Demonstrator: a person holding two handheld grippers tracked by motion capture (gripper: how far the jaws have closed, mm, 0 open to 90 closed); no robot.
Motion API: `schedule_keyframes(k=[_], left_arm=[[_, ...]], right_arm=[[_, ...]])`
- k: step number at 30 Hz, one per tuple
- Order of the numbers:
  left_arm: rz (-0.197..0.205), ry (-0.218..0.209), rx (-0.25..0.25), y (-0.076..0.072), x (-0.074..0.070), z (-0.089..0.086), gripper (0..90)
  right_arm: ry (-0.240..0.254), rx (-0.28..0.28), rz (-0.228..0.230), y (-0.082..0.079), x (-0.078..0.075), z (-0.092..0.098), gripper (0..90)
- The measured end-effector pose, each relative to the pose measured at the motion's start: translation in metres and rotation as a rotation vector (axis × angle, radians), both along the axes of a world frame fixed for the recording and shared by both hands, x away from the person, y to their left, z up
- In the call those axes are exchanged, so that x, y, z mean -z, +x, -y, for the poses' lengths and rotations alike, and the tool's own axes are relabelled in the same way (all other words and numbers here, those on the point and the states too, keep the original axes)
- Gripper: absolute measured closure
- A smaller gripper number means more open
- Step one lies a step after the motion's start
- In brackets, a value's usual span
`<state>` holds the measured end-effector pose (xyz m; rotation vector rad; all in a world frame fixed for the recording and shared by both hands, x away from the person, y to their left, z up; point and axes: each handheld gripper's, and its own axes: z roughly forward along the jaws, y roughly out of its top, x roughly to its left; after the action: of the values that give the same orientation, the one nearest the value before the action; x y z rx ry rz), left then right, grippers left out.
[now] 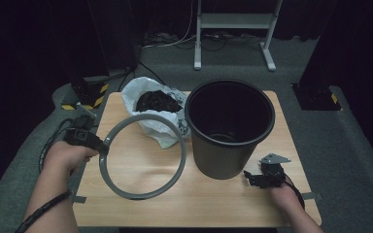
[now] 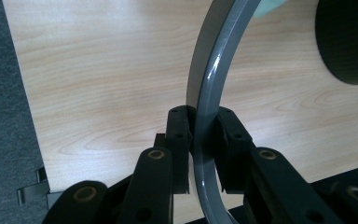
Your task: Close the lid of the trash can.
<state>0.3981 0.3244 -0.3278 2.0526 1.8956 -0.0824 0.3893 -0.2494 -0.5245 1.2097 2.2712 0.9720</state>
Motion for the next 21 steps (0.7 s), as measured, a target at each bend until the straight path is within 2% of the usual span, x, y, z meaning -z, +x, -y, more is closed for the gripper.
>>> schedule_keyframes(k=[6, 10, 20, 21], left_arm=[[0.021, -0.003, -0.018, 0.006, -0.015, -0.002, 76.9], [0.042, -0.025, -0.032, 0.007, -0.023, -0.004, 76.8], [0.1, -0.043, -0.051, 0.005, -0.051, -0.009, 76.9], [0.102, -0.04, -0.041, 0.005, -0.054, -0.01, 76.8]], right_arm=[[-0.002, -0.001, 0.002, 0.0, 0.0, 0.0, 15.4], [-0.002, -0.001, 0.002, 0.0, 0.0, 0.0, 15.4], [-0.001, -0.001, 0.001, 0.0, 0.0, 0.0, 15.3], [-0.001, -0.001, 0.001, 0.0, 0.0, 0.0, 15.3]])
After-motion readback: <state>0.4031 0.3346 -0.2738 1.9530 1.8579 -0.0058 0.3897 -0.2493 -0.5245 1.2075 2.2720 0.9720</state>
